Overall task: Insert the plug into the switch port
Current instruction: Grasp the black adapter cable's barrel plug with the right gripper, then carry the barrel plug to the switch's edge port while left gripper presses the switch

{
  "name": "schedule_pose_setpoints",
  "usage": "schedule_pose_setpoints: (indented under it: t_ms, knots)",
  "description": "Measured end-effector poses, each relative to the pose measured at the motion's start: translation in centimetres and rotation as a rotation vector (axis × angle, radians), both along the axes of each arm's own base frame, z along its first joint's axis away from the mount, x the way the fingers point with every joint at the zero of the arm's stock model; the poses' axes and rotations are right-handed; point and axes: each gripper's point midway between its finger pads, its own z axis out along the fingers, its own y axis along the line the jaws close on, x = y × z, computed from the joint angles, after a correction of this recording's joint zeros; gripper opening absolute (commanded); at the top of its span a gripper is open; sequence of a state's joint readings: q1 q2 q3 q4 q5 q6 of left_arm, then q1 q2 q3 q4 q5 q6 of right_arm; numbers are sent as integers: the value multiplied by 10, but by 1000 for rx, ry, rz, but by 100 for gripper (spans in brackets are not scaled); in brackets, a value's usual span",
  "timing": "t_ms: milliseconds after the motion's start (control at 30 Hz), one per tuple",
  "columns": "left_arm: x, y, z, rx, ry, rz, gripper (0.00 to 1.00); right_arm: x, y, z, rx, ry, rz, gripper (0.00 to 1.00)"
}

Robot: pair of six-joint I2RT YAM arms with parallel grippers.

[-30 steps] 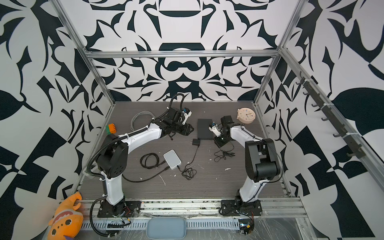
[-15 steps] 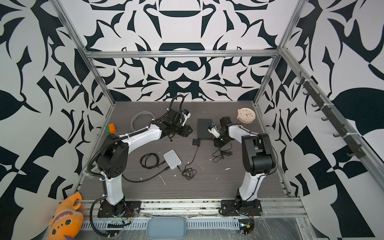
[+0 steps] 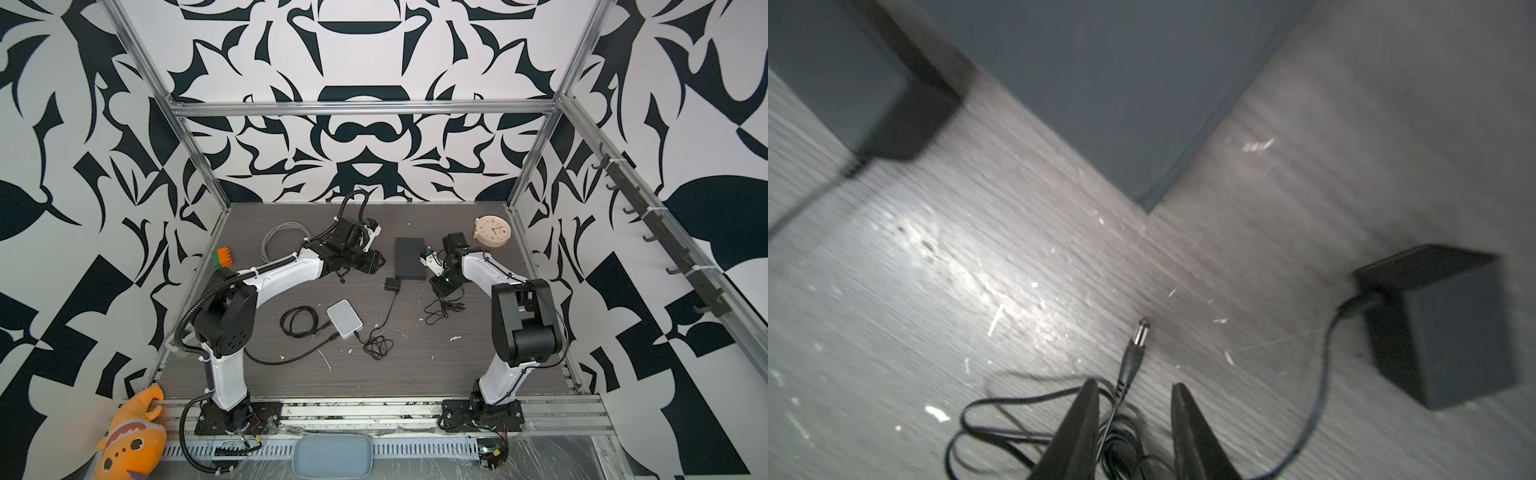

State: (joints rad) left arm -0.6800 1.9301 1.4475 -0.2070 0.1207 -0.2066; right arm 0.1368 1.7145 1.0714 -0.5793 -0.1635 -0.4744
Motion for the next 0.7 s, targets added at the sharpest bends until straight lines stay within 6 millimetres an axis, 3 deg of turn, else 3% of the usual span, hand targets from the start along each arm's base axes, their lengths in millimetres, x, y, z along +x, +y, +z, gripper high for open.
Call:
schedule_pose_setpoints:
  t_ms: [167, 433, 600, 700]
  knots:
    - [0, 0, 1, 0, -1, 1, 52, -8, -5, -17, -30, 55, -3, 28]
    - [-1, 1, 7, -7, -6, 2, 52, -10, -7, -21, -39, 61, 16, 9]
    - [-1, 1, 9, -6, 4, 8, 52, -11, -7, -15, -35, 40, 25, 6]
    - [3, -2, 13, -15, 2, 14, 52, -7, -4, 2, -9, -11, 31, 6]
